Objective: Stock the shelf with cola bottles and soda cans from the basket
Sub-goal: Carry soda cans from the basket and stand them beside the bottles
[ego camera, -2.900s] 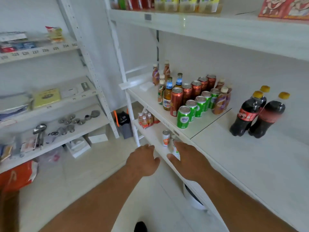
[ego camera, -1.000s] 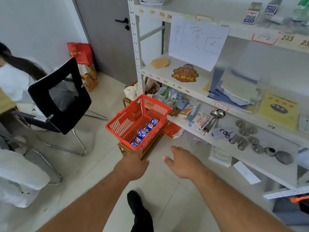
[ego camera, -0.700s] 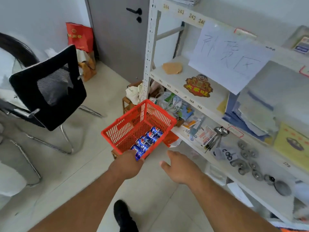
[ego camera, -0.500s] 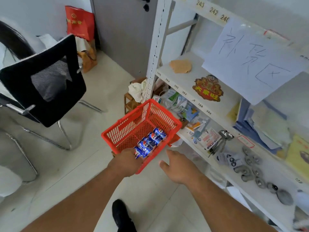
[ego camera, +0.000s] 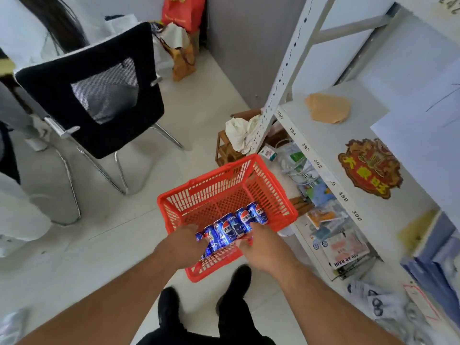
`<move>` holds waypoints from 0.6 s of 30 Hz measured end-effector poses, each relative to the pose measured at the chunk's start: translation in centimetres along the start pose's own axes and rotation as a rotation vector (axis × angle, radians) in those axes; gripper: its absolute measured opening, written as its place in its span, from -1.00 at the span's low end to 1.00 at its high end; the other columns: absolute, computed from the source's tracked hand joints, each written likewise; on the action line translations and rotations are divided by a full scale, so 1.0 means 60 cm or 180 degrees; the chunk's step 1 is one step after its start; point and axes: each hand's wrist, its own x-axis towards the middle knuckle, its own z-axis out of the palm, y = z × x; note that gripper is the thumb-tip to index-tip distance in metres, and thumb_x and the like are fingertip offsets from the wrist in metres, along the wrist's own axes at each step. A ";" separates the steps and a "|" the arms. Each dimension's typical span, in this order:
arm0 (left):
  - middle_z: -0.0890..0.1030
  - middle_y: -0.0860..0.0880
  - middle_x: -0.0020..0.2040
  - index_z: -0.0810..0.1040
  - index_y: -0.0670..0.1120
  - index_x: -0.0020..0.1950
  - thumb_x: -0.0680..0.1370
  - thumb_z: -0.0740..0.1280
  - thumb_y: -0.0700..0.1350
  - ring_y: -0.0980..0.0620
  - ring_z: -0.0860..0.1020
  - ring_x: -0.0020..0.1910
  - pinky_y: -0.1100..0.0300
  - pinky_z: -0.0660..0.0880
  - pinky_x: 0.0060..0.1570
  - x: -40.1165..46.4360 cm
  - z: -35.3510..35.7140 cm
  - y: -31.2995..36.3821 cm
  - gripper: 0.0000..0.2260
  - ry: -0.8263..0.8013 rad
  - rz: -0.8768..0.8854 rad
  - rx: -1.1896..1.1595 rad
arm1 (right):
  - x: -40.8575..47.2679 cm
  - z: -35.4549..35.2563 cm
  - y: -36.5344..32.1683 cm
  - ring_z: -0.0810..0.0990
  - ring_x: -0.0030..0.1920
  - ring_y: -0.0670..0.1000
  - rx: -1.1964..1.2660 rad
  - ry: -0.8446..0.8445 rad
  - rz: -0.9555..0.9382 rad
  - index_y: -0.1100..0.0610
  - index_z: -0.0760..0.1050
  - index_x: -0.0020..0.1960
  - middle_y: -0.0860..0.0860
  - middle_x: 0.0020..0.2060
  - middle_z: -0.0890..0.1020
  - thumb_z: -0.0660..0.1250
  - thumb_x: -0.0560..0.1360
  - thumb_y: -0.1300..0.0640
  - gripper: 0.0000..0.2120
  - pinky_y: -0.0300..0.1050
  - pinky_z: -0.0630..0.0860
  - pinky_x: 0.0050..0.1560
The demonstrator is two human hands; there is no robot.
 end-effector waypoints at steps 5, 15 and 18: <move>0.68 0.05 0.18 0.50 0.11 0.39 0.56 0.25 0.25 0.07 0.70 0.01 0.03 0.70 0.03 0.082 0.041 0.001 -0.56 -0.0021 -0.0281 -0.0359 | 0.117 0.018 0.039 0.66 0.06 0.12 -0.0100 -0.0232 -0.0049 0.08 0.54 0.14 0.03 0.02 0.68 0.34 0.48 -0.15 -0.64 0.05 0.62 0.10; 0.69 -0.06 -0.12 0.54 -0.06 0.20 0.58 0.28 0.08 0.04 0.60 -0.34 0.21 0.43 -0.39 0.281 0.154 -0.055 -0.71 0.0073 -0.0985 -0.0980 | 0.320 0.160 0.089 0.68 0.03 0.09 0.0283 -0.0542 0.0457 0.10 0.59 0.08 0.00 -0.02 0.68 0.46 0.48 -0.03 -0.74 -0.08 0.58 0.05; 0.61 0.01 -0.15 0.44 -0.03 0.21 0.63 0.28 0.04 0.01 0.61 -0.27 0.19 0.42 -0.36 0.340 0.195 -0.068 -0.78 0.0018 -0.1099 -0.1132 | 0.379 0.212 0.113 0.68 -0.05 0.05 0.0349 -0.0621 0.0618 0.09 0.58 0.12 -0.01 -0.05 0.67 0.49 0.44 -0.01 -0.69 -0.14 0.54 -0.09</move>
